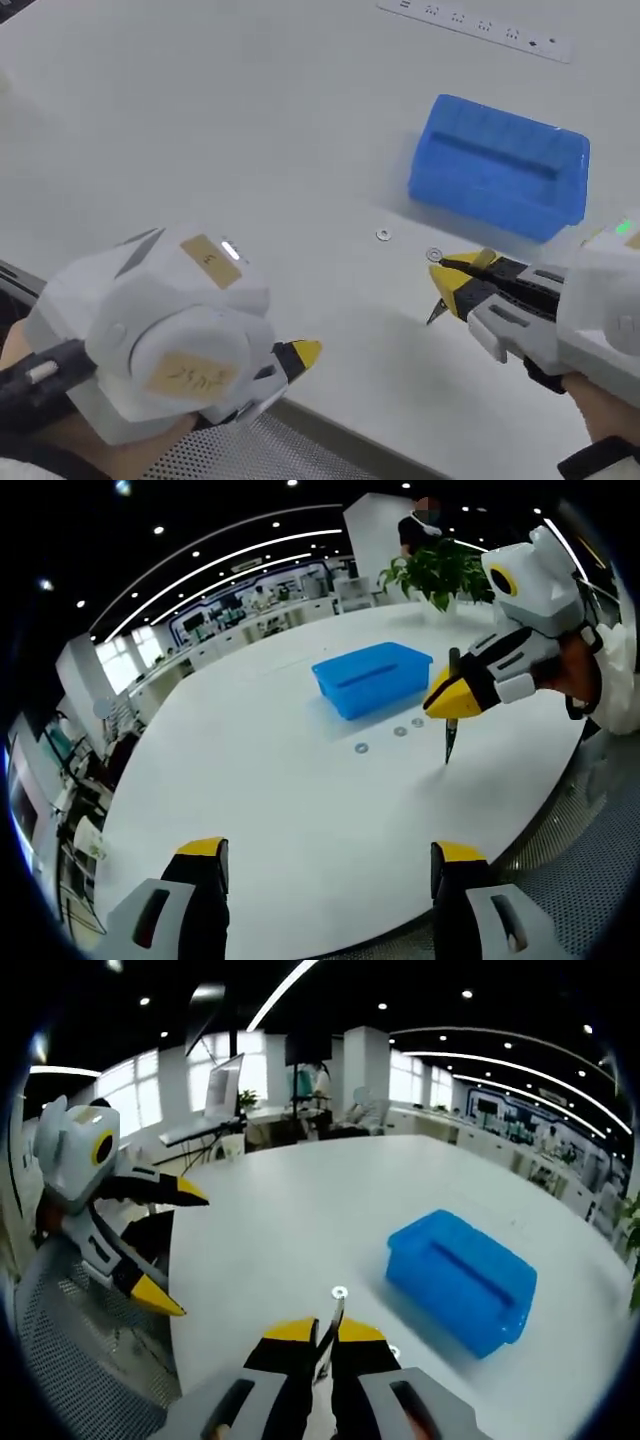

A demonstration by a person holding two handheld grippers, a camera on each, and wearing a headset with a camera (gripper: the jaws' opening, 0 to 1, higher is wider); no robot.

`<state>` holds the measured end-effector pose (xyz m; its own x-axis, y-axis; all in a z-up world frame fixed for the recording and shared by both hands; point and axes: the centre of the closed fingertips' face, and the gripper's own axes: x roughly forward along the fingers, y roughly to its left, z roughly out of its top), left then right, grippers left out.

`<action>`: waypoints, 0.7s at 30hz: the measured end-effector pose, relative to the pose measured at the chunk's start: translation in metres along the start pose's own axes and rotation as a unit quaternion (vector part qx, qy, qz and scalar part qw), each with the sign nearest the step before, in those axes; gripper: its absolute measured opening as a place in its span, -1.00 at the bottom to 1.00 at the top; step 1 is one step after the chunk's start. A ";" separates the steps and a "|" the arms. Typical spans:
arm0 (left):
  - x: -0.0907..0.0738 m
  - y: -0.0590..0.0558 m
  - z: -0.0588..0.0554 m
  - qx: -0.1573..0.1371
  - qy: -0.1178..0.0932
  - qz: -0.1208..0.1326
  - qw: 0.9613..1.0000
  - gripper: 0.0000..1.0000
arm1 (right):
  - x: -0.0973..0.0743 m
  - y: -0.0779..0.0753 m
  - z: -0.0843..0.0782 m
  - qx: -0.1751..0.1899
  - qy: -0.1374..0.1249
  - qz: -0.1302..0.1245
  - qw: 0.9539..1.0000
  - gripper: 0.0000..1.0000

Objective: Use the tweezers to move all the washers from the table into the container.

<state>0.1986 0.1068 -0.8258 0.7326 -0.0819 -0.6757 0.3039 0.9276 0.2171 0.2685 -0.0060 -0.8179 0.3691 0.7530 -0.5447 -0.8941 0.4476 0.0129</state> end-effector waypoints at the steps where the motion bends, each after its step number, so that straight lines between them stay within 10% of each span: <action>1: 0.000 0.000 0.000 0.000 0.000 0.000 1.000 0.69 | 0.001 0.000 0.001 0.005 -0.011 0.000 1.000 -0.98; 14: 0.000 -0.001 0.000 0.001 0.002 -0.001 1.000 0.68 | 0.007 0.002 0.005 0.006 -0.006 0.004 1.000 -1.00; 21: 0.000 -0.001 0.000 -0.002 -0.002 -0.001 1.000 0.69 | 0.017 -0.008 0.041 0.021 -0.064 -0.006 0.998 -0.99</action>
<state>0.1984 0.1058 -0.8257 0.7339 -0.0853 -0.6738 0.3035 0.9287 0.2131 0.2922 0.0226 -0.7932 0.4121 0.8016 -0.4332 -0.8786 0.4755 0.0440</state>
